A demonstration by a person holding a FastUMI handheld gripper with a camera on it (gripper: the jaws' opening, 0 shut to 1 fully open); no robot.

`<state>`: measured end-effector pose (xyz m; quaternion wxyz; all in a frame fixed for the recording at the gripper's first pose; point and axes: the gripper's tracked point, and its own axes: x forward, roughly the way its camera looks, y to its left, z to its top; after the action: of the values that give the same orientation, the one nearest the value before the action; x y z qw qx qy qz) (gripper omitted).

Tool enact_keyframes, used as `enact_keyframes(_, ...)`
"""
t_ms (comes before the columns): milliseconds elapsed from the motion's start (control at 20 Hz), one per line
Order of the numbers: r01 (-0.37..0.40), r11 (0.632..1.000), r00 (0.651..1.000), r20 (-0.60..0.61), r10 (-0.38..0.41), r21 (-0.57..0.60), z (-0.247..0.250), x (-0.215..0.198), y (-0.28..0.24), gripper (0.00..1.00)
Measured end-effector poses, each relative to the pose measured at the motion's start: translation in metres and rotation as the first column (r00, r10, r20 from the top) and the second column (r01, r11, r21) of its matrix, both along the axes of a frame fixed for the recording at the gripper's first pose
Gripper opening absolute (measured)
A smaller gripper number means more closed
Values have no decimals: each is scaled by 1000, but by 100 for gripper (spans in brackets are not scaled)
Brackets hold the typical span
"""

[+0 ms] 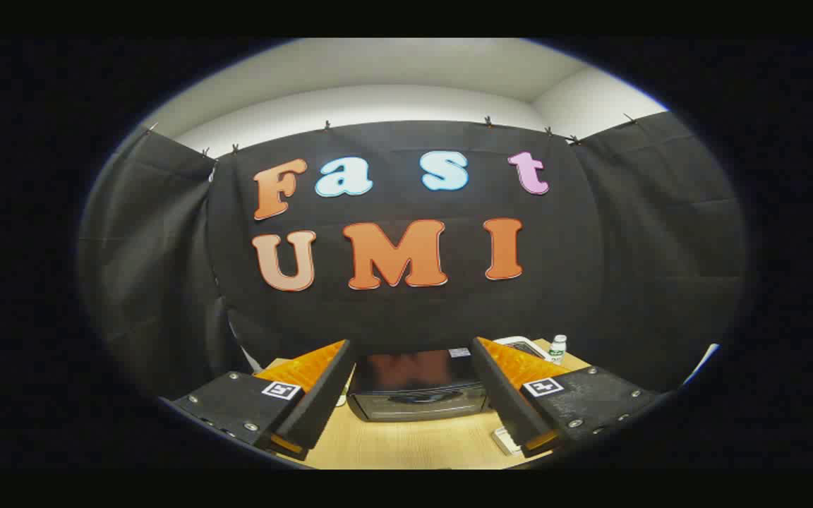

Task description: Open the toaster oven, put the food inside, and close the toaster oven door.

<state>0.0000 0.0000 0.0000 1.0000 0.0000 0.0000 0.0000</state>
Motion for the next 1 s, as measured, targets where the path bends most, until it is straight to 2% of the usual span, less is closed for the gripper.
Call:
enact_keyframes(150,21,1000,1000,9,-21,-19,3,-5,-5,98)
enact_keyframes(500,15,1000,1000,25,-14,-19,7,-10,3,98)
enact_keyframes(1000,1,1000,1000,25,-1,-27,4,3,4,98)
